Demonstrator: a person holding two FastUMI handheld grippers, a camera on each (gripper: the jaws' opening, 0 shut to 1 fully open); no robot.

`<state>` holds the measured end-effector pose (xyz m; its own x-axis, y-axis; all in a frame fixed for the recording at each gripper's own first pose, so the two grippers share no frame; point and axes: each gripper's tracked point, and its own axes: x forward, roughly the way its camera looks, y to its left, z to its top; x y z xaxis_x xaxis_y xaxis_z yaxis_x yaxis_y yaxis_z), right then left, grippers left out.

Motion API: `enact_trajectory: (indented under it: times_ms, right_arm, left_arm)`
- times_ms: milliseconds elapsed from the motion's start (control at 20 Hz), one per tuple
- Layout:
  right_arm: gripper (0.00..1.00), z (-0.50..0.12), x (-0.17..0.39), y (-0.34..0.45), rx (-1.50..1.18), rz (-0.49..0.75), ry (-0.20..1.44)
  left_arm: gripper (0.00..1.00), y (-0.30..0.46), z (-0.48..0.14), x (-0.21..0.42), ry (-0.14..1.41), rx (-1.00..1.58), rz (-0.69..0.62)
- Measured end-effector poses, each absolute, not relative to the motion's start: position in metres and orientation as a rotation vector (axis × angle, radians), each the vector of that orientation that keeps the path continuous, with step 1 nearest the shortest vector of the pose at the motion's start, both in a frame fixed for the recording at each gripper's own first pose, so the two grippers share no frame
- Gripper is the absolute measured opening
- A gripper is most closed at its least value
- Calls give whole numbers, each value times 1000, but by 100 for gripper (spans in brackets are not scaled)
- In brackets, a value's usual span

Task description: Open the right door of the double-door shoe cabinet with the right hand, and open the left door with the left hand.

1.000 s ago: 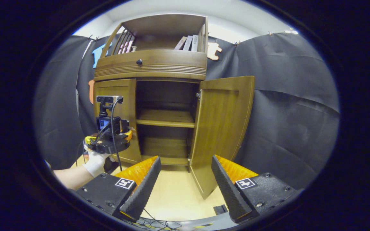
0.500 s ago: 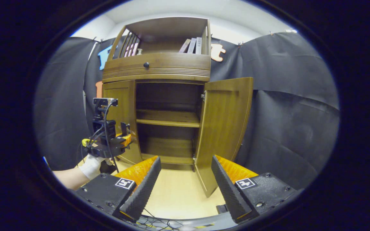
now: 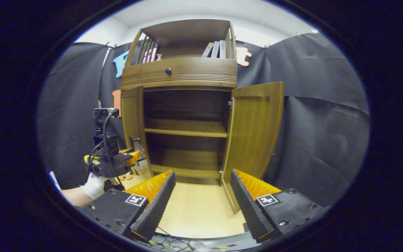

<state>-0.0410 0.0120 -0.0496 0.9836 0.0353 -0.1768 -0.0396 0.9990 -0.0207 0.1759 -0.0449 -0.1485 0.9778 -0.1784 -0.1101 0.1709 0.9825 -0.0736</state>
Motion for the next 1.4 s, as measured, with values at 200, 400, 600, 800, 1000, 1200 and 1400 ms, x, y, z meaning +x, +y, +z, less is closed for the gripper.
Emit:
enact_trajectory:
  times_ms: [200,400,600,800,1000,1200,1400]
  right_arm:
    - [99,-50,-41,24,-29,75,174]
    - [100,-54,-40,36,-26,110,181]
    - [99,-54,-39,44,-24,133,179]
    - [99,-58,-37,54,-27,158,184]
    - [99,-55,-35,62,-12,170,178]
    - [99,-56,-35,69,-12,181,180]
    - [99,-59,-34,81,-7,205,182]
  left_arm:
    - [14,-27,-149,160,120,-55,-151]
    - [14,-9,-151,146,123,-58,-119]
    - [14,10,-152,135,124,-57,-95]
    - [14,23,-154,127,127,-53,-91]
    - [4,41,-156,121,126,-81,-57]
    - [3,51,-154,119,117,-38,-64]
    - [0,81,-158,112,117,-62,-47]
